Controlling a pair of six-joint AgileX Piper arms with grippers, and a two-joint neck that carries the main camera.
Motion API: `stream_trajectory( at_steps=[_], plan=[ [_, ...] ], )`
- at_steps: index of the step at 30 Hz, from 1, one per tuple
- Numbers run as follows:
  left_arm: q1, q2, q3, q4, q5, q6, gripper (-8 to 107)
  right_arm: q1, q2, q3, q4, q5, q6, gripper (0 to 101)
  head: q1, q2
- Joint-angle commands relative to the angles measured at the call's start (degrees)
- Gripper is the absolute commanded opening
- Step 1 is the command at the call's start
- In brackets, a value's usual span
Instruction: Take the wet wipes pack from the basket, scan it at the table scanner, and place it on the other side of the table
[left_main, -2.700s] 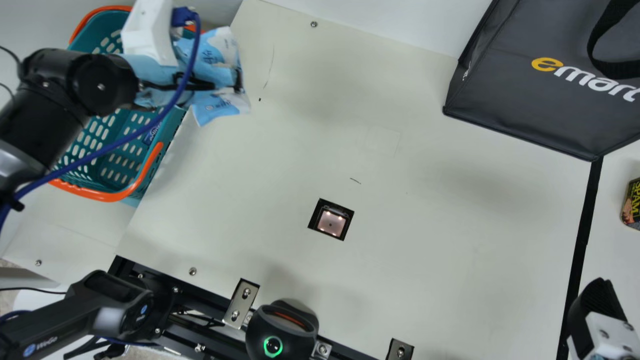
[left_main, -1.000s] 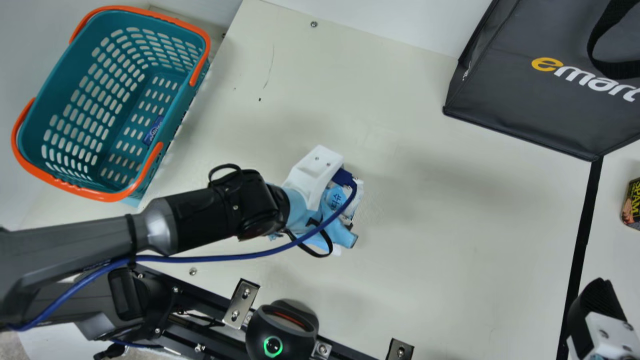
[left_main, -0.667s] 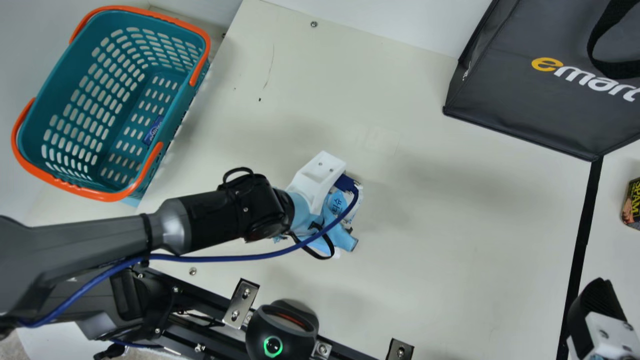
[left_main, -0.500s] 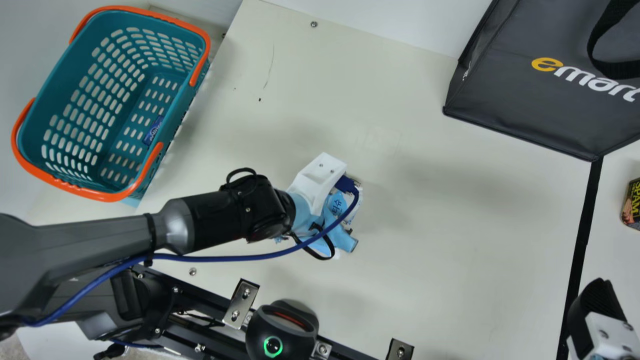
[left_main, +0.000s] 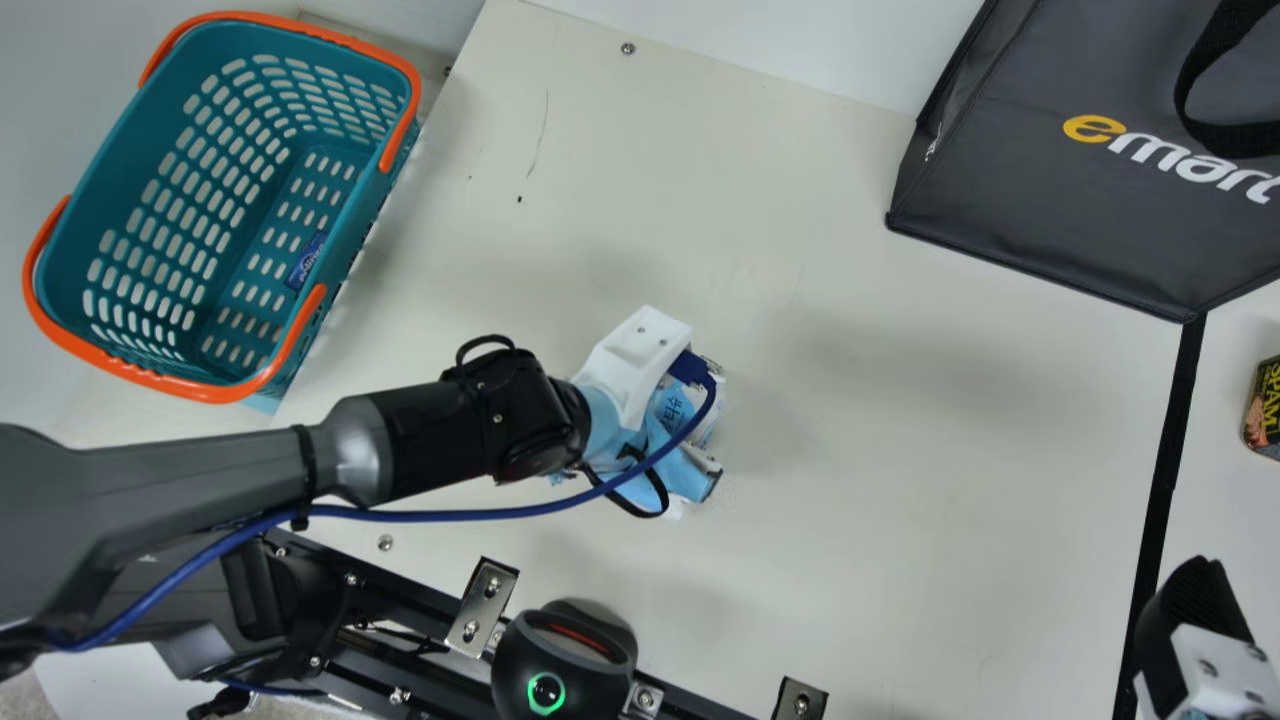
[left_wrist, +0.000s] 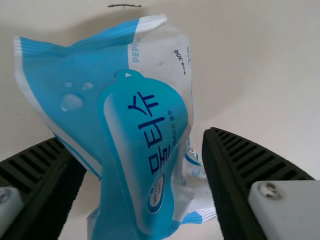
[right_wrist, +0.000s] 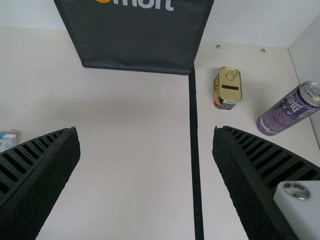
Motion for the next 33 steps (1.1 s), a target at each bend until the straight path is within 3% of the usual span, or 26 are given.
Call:
stream_trajectory(
  at_steps=[1,4,18,33],
  plan=[
    [0.18,-0.47,0.08,0.08,0.04,0.01,80,0.0,0.0,0.0,0.0,0.0,0.0,95,-1.66,0.23],
    [0.53,-1.91,0.11,-0.05,0.33,0.38,90,0.0,0.0,0.0,0.0,0.0,0.0,95,-1.66,0.23],
    [4.72,-12.75,0.7,-2.33,5.06,5.53,90,0.0,0.0,0.0,0.0,0.0,0.0,95,-1.66,0.23],
    [16.59,-23.32,0.8,-4.7,14.51,14.07,90,0.0,0.0,0.0,0.0,0.12,0.0,95,-1.66,0.23]
  ],
)
